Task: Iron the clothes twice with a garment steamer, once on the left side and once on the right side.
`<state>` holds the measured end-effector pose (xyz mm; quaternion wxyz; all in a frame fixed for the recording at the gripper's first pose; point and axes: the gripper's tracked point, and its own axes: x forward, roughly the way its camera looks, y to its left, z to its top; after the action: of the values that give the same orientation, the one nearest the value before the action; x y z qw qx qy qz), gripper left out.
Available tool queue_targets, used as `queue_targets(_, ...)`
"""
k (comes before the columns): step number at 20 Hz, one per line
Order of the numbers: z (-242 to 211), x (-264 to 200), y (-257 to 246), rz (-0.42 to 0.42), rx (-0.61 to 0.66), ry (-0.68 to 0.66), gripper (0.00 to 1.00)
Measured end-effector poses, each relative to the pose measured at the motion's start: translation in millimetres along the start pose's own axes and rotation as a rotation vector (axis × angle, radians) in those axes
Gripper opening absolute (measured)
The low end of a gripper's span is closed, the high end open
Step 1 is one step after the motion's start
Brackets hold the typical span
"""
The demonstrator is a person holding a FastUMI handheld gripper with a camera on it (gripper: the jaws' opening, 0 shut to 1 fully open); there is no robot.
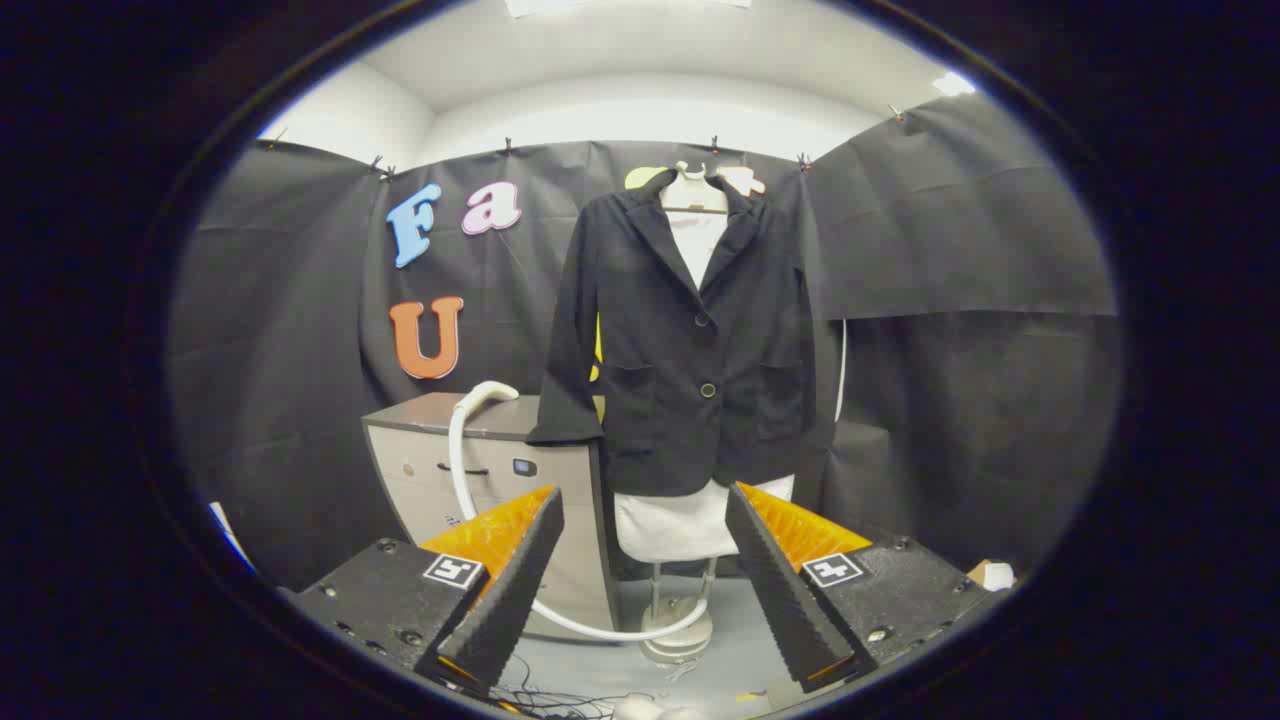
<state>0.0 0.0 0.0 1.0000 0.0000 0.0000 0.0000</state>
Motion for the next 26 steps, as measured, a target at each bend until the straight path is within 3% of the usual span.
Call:
queue_targets(18,-9.7,13.2,38.9,0.053,-0.027,0.045,1.00)
queue_targets(26,33.0,81.1,74.2,0.076,-0.029,0.033,1.00)
